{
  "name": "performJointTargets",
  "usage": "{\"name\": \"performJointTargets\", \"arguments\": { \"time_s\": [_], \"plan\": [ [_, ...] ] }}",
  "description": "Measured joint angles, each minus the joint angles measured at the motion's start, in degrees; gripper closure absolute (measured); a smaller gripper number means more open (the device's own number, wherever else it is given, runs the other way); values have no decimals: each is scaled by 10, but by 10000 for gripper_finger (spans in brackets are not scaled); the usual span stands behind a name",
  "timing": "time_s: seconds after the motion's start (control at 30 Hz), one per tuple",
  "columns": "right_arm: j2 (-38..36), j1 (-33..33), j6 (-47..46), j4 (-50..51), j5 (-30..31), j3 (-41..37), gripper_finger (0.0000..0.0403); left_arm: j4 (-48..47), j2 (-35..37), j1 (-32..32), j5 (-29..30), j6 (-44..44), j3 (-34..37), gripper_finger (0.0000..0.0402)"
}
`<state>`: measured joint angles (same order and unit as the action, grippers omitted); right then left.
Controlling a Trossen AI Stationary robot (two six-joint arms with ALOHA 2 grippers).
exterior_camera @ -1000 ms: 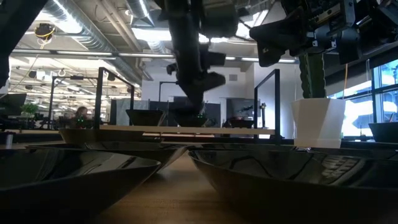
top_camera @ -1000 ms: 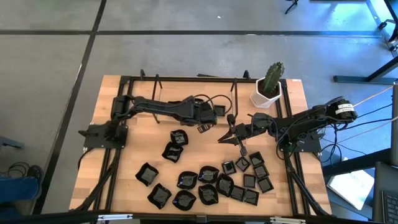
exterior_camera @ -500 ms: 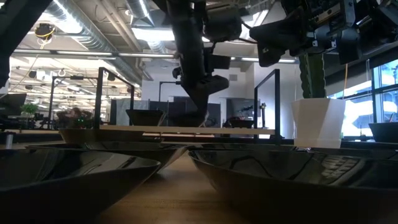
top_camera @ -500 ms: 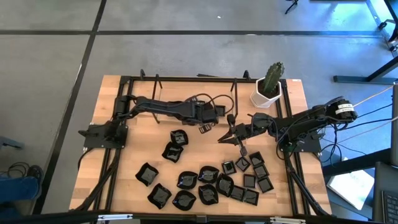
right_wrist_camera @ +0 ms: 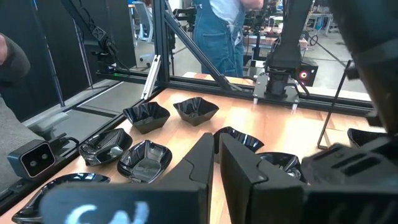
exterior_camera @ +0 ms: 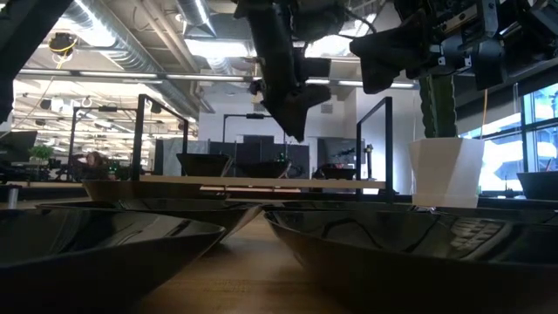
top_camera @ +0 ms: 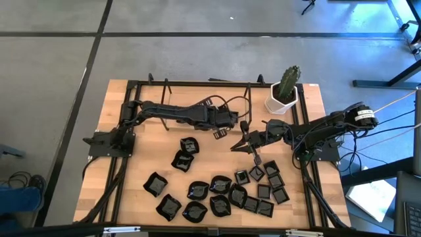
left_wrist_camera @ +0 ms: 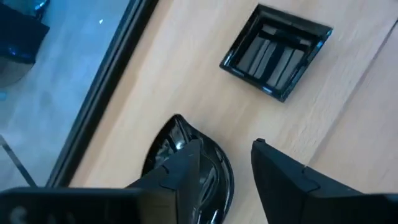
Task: Pick & Place Mini shaped plates
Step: Stack the leaf-shaped plate on the top of the leaf-shaped plate on the shelf
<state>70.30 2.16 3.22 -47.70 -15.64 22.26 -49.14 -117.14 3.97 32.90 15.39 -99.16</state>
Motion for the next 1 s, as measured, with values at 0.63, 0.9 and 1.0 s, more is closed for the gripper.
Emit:
{"name": "performJointTargets", "arguments": {
  "time_s": [0.63, 0.9, 1.0],
  "plan": [
    [0, 0, 0, 0, 0, 0, 374, -21, -5, 18, -56, -10, 11, 318],
    [0, 0, 0, 2, 0, 0, 374, -13, -5, 30, -39, -36, 11, 317],
    [0, 0, 0, 2, 0, 0, 374, 13, 1, 27, -18, -74, 10, 320]
  ]
}}
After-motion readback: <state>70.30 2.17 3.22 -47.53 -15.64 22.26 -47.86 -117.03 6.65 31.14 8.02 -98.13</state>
